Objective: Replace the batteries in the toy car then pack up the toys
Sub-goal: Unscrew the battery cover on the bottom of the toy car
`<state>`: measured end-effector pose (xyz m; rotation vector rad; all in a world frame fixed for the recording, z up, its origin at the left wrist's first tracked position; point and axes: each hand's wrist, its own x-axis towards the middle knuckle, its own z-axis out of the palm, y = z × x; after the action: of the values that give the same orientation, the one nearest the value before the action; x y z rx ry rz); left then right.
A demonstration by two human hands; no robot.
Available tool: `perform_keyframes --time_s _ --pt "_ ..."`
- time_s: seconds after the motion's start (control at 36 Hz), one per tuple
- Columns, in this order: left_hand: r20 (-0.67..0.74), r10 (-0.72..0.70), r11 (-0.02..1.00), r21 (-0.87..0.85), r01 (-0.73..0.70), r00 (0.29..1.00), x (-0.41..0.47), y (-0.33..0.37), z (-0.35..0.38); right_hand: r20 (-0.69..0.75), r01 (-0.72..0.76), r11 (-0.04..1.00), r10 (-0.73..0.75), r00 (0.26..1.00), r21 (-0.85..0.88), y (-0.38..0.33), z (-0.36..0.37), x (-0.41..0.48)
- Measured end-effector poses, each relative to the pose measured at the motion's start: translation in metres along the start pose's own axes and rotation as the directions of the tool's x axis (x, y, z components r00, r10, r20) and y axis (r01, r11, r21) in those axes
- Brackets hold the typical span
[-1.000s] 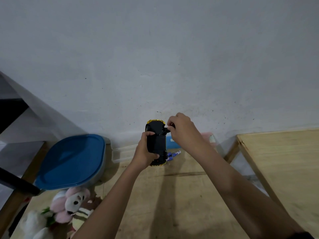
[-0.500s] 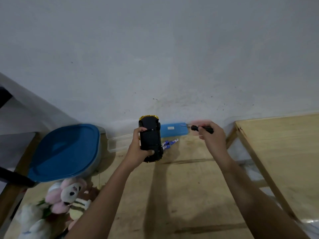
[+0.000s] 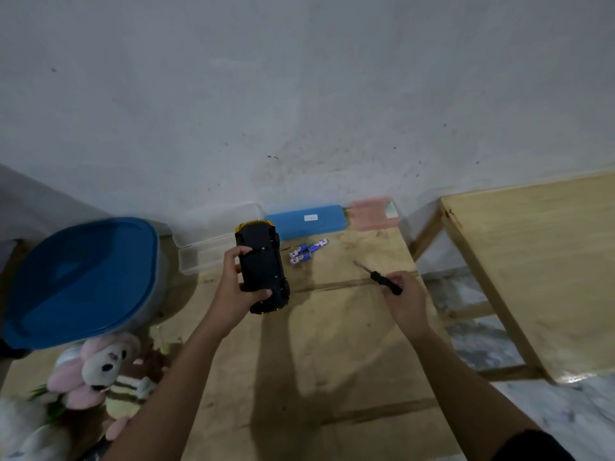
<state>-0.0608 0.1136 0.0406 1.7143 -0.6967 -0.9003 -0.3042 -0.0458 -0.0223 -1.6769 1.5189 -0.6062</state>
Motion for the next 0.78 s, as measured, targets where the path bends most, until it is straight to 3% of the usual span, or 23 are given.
perform_keyframes --time_s 0.25,0.33,0.47,0.58,0.78 --pt "0.052 0.019 0.999 -0.039 -0.017 0.998 0.004 0.001 0.009 -0.021 0.099 0.935 -0.113 0.993 -0.340 -0.016 0.007 0.003" --pt "0.061 0.037 0.998 -0.046 -0.035 0.997 0.005 0.004 0.013 0.002 0.173 0.972 -0.175 0.985 -0.162 -0.051 0.013 0.005" --pt "0.073 0.087 0.996 -0.043 -0.084 0.993 0.003 0.010 0.018 0.260 0.199 0.956 -0.253 0.932 0.216 -0.121 0.029 -0.008" --pt "0.074 0.124 0.992 -0.030 -0.122 0.990 0.000 0.012 0.018 0.350 0.226 0.941 -0.307 0.885 0.252 -0.141 0.042 -0.017" --pt "0.043 0.186 0.983 0.005 -0.186 0.982 -0.004 0.013 0.010 0.346 0.302 0.924 -0.370 0.862 0.235 -0.149 0.052 -0.025"
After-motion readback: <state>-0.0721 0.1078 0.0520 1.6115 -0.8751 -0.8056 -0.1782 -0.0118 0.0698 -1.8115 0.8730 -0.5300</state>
